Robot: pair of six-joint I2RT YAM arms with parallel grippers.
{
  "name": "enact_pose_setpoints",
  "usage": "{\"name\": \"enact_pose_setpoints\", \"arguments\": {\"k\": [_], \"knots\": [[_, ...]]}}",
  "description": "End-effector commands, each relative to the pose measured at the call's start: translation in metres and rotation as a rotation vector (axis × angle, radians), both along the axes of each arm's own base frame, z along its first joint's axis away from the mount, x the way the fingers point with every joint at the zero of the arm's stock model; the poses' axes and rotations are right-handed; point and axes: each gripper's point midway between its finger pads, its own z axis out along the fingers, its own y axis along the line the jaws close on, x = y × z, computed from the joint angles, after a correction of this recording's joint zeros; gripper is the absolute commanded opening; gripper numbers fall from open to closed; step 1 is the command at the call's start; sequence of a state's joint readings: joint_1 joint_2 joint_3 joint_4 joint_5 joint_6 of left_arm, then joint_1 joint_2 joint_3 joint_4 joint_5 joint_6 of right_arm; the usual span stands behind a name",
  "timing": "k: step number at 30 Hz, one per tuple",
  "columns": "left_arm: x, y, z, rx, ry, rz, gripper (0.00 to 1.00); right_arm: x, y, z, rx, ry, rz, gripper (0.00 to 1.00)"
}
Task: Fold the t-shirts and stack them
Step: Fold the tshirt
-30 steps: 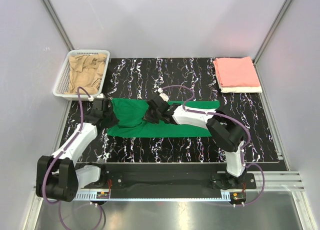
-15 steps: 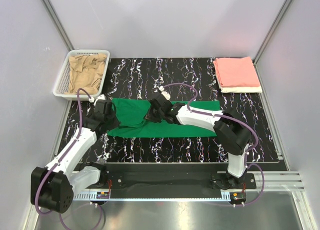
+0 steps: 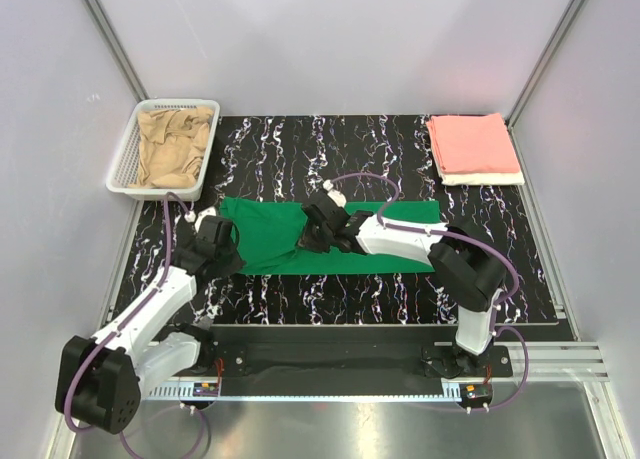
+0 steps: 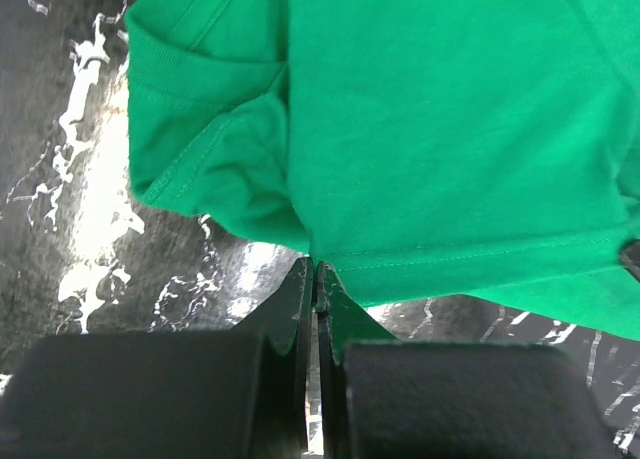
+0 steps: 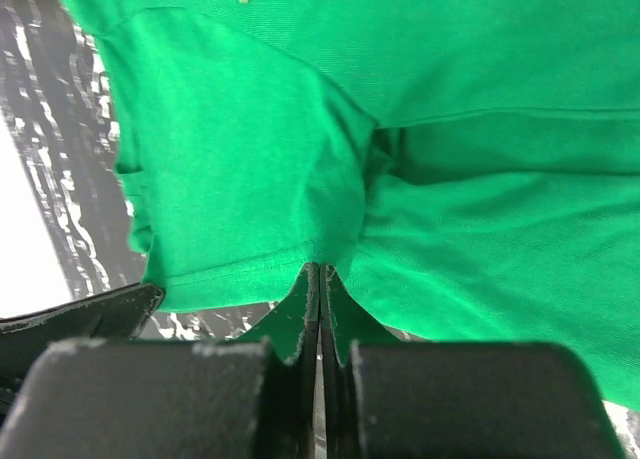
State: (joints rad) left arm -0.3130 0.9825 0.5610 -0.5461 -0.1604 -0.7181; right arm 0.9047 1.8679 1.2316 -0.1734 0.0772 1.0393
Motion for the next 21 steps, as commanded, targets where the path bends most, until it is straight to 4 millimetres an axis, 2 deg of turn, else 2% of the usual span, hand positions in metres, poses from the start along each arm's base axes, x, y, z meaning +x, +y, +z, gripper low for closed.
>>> {"name": "enact_pose_setpoints", "arguments": {"k": [1,7,9,10,14,16,19,21], "knots": [[0.001,0.008,-0.003,0.029,-0.015,0.043,0.0,-0.004,-0.002,0.011,0.0,-0.032,0.013,0.0],[0.007,0.005,-0.009,0.036,0.004,0.032,0.0,-0.008,-0.007,0.001,-0.031,-0.028,0.033,0.01],[0.009,0.004,-0.011,0.038,0.016,0.027,0.0,-0.009,-0.009,0.0,-0.05,-0.037,0.05,0.07],[0.009,0.004,-0.013,0.04,0.021,0.026,0.0,-0.007,-0.012,-0.001,-0.067,-0.042,0.047,0.16],[0.01,0.004,-0.013,0.039,0.015,0.026,0.0,-0.009,-0.02,0.001,-0.11,-0.05,0.066,0.35],[0.01,0.005,-0.012,0.042,0.011,0.029,0.0,-0.01,-0.021,0.001,-0.112,-0.051,0.061,0.4],[0.011,0.005,-0.012,0.046,0.008,0.027,0.0,-0.011,-0.018,-0.006,-0.114,-0.035,0.07,0.41],[0.012,0.005,-0.012,0.048,0.008,0.023,0.0,-0.009,-0.014,-0.008,-0.115,-0.034,0.074,0.37]]}}
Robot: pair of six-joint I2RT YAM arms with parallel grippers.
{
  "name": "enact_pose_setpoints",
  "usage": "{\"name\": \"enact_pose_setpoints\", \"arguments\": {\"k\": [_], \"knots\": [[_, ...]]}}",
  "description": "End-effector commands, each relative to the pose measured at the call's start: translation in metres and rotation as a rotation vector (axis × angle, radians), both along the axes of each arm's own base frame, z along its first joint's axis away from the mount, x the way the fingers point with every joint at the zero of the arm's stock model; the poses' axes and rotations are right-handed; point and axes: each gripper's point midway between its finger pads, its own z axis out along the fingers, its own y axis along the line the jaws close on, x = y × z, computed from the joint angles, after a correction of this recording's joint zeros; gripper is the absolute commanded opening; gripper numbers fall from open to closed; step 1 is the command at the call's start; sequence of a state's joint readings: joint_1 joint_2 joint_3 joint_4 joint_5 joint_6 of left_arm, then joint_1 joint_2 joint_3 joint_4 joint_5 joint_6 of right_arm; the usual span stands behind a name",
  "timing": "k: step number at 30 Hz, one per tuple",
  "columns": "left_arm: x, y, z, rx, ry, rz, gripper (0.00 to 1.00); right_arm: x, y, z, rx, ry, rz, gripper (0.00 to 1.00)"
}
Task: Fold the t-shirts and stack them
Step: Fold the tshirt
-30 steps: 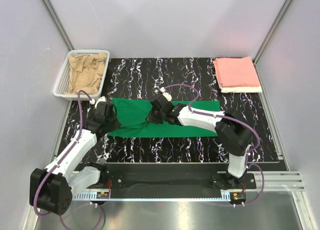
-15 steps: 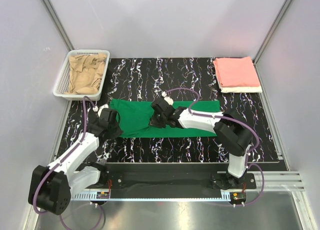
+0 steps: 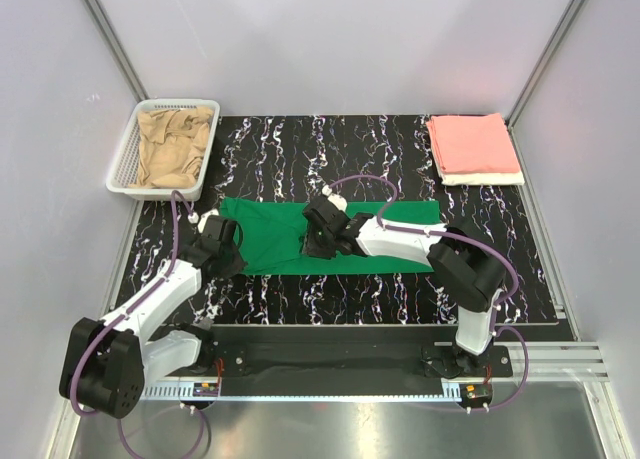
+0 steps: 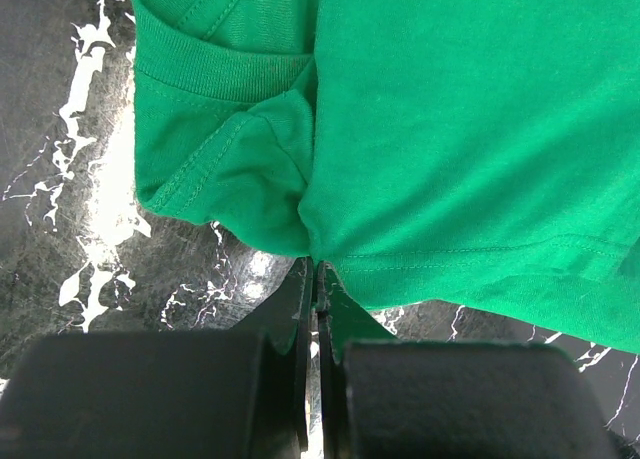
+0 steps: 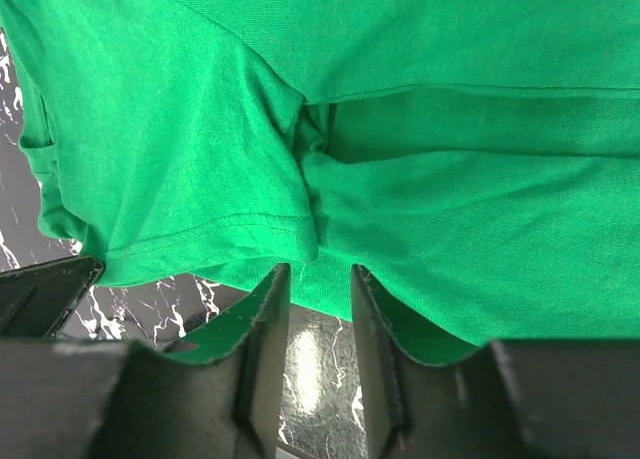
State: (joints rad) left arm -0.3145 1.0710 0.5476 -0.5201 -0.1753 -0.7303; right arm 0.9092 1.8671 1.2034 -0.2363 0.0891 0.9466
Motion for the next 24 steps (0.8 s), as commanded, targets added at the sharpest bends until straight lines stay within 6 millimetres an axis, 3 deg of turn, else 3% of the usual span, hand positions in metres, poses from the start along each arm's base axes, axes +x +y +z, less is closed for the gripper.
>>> {"name": "enact_pose_setpoints", "arguments": {"k": [1,18,22,24], "knots": [[0.014,0.002,0.009,0.025,-0.061,0.0,0.0,0.005,0.007,0.013,0.01,-0.036,0.012,0.36],[0.013,0.004,-0.001,0.04,-0.042,-0.007,0.0,0.007,0.026,-0.006,0.033,0.028,0.012,0.34],[0.012,0.003,-0.004,0.036,-0.04,-0.012,0.0,0.008,0.029,-0.009,0.041,0.032,0.01,0.25],[0.013,0.003,-0.004,0.035,-0.041,-0.011,0.0,0.009,0.03,-0.007,0.045,0.025,0.009,0.13]]}}
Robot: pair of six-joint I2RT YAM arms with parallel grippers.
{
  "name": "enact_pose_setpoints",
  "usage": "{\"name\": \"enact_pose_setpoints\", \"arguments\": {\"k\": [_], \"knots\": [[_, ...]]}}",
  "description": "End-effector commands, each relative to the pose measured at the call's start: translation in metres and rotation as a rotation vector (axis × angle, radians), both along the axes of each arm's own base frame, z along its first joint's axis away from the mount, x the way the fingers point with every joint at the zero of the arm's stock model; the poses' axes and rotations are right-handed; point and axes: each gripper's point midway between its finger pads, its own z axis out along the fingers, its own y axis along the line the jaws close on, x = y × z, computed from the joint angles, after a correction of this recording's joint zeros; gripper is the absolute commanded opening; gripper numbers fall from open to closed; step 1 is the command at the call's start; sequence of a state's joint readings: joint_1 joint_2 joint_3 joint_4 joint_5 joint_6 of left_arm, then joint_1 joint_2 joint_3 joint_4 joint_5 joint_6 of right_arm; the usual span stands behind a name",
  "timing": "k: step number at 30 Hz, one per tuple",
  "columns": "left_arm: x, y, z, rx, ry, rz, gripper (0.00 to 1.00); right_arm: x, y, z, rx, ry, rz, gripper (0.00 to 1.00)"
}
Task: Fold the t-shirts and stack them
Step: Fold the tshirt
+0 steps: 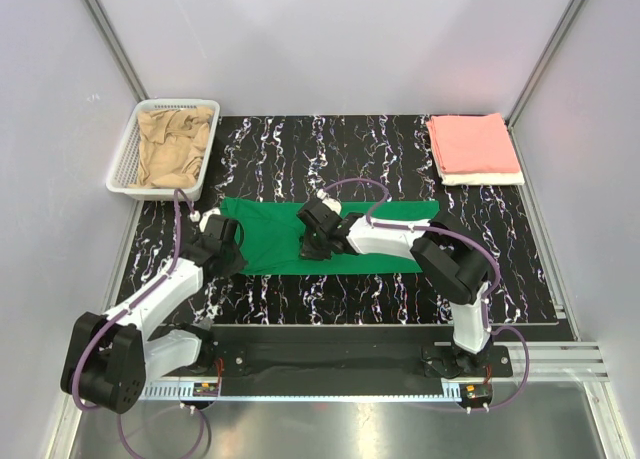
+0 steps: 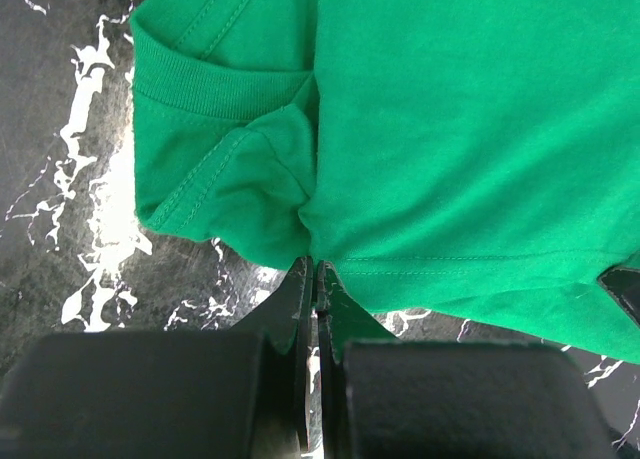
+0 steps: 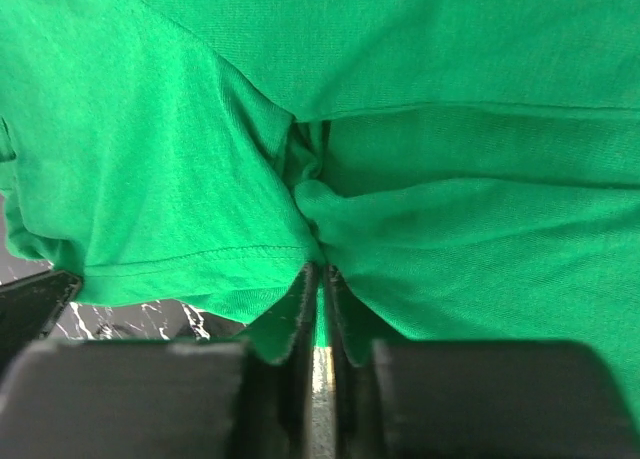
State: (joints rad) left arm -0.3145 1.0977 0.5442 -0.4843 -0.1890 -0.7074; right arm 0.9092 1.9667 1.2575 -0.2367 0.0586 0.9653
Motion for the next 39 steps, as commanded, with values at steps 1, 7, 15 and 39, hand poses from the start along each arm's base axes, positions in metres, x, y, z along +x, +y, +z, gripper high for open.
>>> {"name": "enact_pose_setpoints", "arguments": {"k": [1,7,15,39], "knots": [[0.007,0.002,-0.001,0.014,-0.03,0.0,0.0,0.008,0.017,0.018,0.054,-0.035,0.002,0.1],[0.008,0.002,0.002,0.022,-0.04,-0.01,0.03,0.01,0.011,0.027,0.049,-0.069,-0.005,0.0],[0.008,0.003,0.002,0.025,-0.037,-0.01,0.13,0.01,0.006,0.037,0.053,-0.092,-0.012,0.0],[0.038,-0.001,0.022,0.042,-0.046,0.007,0.05,0.026,0.007,0.058,0.056,-0.11,0.011,0.0]]}}
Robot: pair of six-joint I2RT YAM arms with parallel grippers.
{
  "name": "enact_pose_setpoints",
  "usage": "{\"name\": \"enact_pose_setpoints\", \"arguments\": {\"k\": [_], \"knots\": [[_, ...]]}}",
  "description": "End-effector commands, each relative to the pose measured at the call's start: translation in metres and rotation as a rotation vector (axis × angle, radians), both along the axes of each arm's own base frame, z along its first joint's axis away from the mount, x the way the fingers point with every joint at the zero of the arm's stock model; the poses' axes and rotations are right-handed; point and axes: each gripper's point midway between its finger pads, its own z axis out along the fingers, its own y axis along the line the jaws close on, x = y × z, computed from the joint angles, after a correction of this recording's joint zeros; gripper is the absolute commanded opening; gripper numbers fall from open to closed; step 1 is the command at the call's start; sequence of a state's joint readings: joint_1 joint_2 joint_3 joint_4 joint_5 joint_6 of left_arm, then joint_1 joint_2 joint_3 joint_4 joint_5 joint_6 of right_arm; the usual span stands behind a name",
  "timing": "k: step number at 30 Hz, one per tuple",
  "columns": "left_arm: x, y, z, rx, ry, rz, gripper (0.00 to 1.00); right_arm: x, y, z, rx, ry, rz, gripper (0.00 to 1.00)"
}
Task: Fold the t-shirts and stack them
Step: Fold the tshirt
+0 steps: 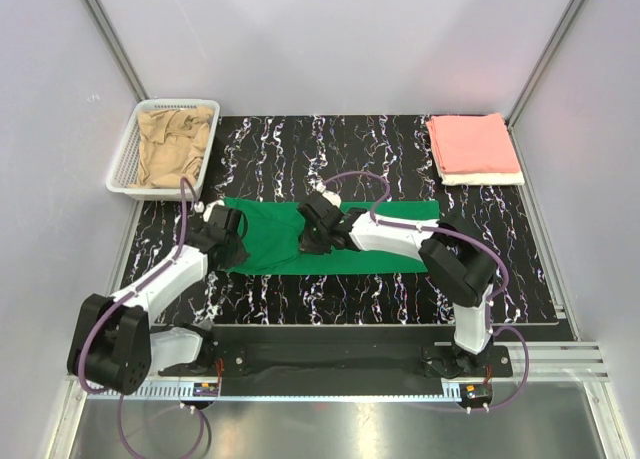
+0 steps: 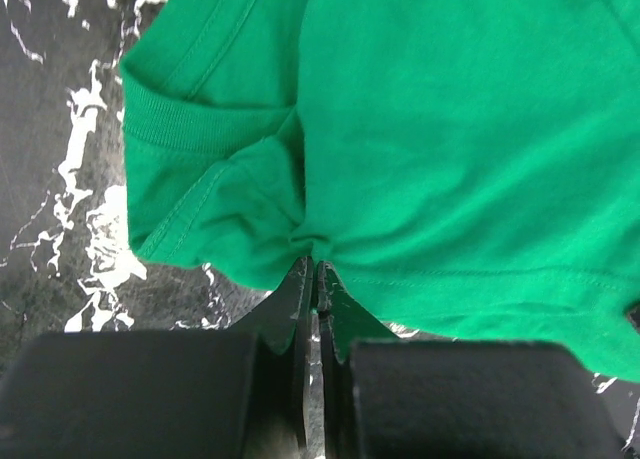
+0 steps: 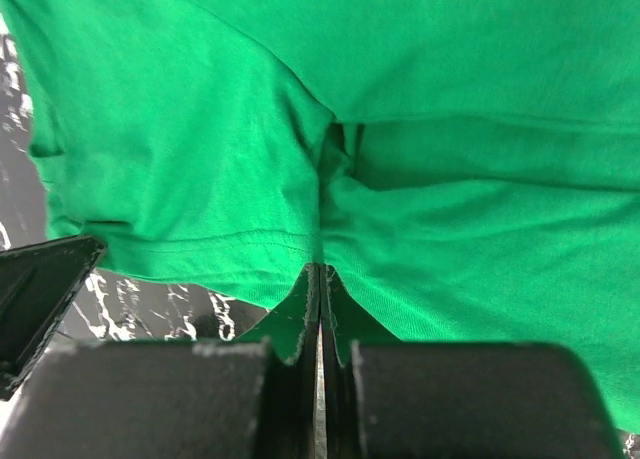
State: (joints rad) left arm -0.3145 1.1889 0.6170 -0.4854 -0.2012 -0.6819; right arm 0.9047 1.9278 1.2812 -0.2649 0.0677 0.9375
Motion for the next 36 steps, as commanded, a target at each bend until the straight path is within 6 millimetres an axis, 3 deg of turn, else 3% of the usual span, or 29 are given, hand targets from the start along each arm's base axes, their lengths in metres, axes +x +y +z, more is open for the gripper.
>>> {"name": "enact_pose_setpoints", "arguments": {"k": [1,5,12,19,23,27,28,30,36], "knots": [[0.025,0.002,0.02,0.01,-0.063,0.029,0.05,0.022,0.007,0.035,0.043,-0.07,0.001,0.0],[0.042,0.002,0.026,-0.008,-0.055,0.027,0.06,0.038,0.004,0.036,0.057,-0.056,-0.009,0.0],[0.057,0.011,0.02,-0.033,-0.022,0.064,0.07,0.063,0.001,0.035,0.066,-0.051,-0.02,0.0],[0.078,0.013,0.026,-0.052,-0.032,0.05,0.11,0.074,0.014,0.026,0.085,-0.026,0.028,0.0],[0.084,0.011,0.028,-0.071,-0.025,0.042,0.15,0.073,0.013,0.03,0.087,-0.034,0.037,0.0],[0.081,0.009,0.03,-0.087,-0.028,0.034,0.15,0.063,0.009,0.037,0.059,-0.078,0.106,0.17],[0.082,0.008,0.031,-0.091,-0.033,0.031,0.11,0.062,0.008,0.043,0.055,-0.097,0.105,0.2],[0.08,0.007,0.033,-0.096,-0.039,0.029,0.08,0.056,0.003,0.037,0.045,-0.082,0.088,0.27],[0.086,0.008,0.038,-0.08,-0.061,0.012,0.07,0.038,0.002,0.031,0.033,-0.063,0.084,0.34]]}}
